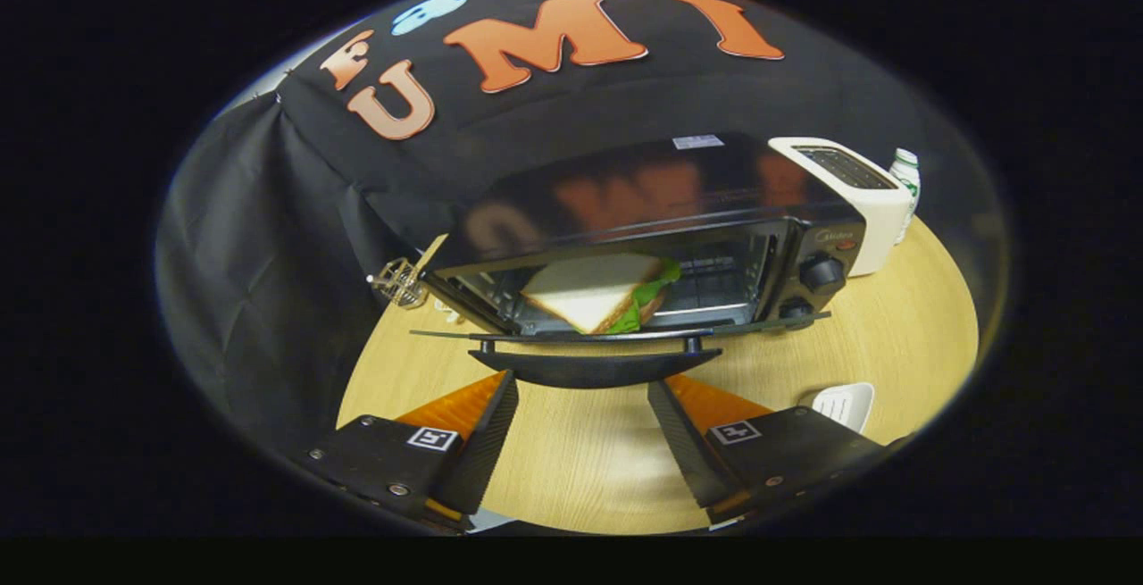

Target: Open the toaster oven, put the food inside, and close the toaster oven door.

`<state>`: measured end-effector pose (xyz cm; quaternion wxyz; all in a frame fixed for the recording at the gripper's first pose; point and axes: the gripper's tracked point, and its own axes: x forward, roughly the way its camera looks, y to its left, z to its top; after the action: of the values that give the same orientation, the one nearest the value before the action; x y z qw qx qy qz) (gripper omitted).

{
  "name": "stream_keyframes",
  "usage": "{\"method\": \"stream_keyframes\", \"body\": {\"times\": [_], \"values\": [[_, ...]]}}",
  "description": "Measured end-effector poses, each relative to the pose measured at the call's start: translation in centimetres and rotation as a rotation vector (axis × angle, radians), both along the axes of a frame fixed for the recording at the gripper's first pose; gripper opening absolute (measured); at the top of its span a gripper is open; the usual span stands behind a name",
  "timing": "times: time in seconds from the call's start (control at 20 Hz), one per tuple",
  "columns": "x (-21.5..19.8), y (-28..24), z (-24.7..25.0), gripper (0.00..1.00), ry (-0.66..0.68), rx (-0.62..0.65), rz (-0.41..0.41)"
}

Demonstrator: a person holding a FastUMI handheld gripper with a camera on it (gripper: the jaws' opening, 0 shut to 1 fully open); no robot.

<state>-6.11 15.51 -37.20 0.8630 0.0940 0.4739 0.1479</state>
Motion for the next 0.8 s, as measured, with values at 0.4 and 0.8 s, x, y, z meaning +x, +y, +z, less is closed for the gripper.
{"method": "stream_keyframes", "body": {"times": [0.4, 0.8], "values": [[3.3, 0.5, 0.7, 0.87, -0.066, -0.063, -0.003], [5.2, -0.8, 10.5, 0.92, -0.309, -0.03, -0.015]]}}
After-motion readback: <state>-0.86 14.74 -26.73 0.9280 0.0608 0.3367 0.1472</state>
